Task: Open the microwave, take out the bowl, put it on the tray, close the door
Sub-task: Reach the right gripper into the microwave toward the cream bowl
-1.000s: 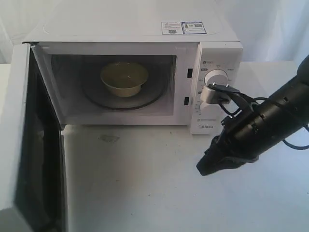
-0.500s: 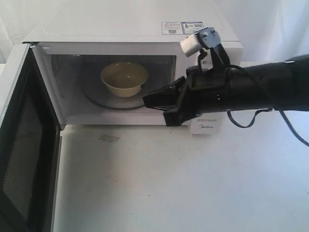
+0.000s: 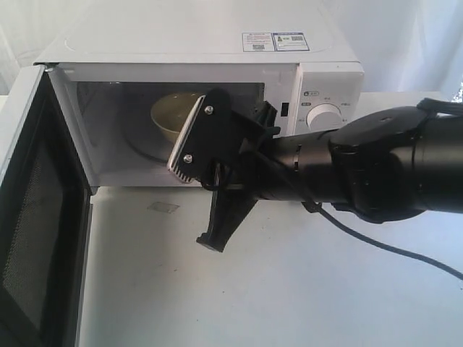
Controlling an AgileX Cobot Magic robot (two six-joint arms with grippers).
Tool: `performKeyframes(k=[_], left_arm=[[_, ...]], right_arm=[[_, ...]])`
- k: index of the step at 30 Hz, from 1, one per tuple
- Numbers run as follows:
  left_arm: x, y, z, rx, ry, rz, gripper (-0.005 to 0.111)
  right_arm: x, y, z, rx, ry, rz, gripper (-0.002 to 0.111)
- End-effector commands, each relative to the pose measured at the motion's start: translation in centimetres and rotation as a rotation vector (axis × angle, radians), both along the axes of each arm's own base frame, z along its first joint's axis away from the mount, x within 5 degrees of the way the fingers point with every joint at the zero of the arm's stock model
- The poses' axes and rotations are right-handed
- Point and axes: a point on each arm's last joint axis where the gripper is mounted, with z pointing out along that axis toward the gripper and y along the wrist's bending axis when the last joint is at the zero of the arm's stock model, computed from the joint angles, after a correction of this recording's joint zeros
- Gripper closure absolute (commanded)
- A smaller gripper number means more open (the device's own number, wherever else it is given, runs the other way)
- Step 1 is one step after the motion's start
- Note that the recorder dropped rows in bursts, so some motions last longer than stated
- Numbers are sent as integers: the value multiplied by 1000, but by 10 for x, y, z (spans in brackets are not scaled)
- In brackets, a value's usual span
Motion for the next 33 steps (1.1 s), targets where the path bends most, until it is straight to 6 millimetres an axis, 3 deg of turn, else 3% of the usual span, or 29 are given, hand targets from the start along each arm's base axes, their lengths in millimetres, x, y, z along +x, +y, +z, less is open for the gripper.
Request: performKeyframes(k=[1,4,9,12,15,17,18,19,20,21,23,27,30,33], left_arm=[[0,-1,-1,-7,-1,-6,107],[0,-1,-1,-7,-1,-6,107],[0,-1,-1,-7,-1,-6,107],[0,-1,-1,-7,-1,-6,107],[0,-1,-1,-7,-1,-6,107],[0,-1,-1,-7,-1,-6,107],[0,-1,-1,-7,-1,-6,107],[0,-1,-1,-7,-1,-6,107],[0,-1,-1,-7,-1,-6,107],[0,-1,-1,-7,-1,-6,107],[0,-1,-1,-7,-1,-6,107],[0,-1,-1,-7,-1,-6,107],[0,-1,-1,-7,-1,-6,107],[0,-1,-1,-7,-1,-6,107]], right_arm=[[0,0,6,31,-2,-28,108],[1,2,9,153,88,-100,108],[-9,13,13,306,217,-20,108],[-25,27,24,415,289,197,108],[-53,38,41,498,233,593,108],[-65,43,45,421,203,755,108],[-70,46,38,231,155,818,108],[-65,48,25,33,142,713,108],[-57,49,17,-59,122,601,108],[-32,45,8,-120,44,314,108],[-4,39,5,-42,-23,45,108],[34,30,-13,29,-133,-130,108],[40,39,-32,-141,-71,-2,108],[47,49,-24,-161,-36,55,108]])
